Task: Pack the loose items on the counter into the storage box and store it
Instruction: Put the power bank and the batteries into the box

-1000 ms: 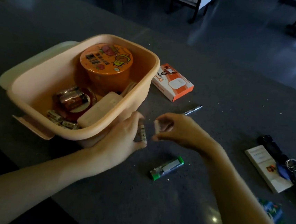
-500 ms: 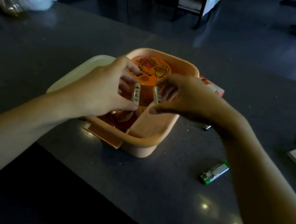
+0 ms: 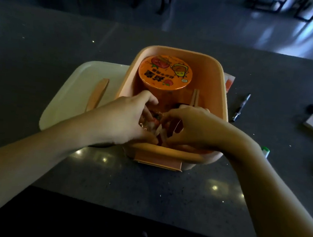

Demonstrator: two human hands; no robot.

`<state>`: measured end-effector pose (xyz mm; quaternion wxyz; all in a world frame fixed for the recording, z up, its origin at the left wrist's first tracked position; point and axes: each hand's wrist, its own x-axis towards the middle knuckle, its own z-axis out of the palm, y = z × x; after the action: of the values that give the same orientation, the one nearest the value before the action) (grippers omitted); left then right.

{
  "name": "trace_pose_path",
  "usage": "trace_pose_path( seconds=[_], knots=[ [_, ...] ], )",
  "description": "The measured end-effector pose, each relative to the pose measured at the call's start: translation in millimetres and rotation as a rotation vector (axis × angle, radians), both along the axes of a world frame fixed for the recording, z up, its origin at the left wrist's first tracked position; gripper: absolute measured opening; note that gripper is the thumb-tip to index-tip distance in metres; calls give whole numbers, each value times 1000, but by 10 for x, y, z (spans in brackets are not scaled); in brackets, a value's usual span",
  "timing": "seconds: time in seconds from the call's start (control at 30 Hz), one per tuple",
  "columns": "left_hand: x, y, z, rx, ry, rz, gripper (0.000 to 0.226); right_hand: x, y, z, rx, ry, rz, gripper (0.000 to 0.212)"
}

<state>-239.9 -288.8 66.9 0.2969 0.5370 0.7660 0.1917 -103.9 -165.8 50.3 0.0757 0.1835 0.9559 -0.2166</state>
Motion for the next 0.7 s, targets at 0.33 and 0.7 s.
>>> trace_pose_path(
  seconds=[0.33,0.7],
  knots=[
    [222,354,43,242,-60,-75,47,440,152,139,12,430,-416,31],
    [1497,1052,-38,266,229,-527,76,1835,1007,-166,103,398,-781,40]
  ],
)
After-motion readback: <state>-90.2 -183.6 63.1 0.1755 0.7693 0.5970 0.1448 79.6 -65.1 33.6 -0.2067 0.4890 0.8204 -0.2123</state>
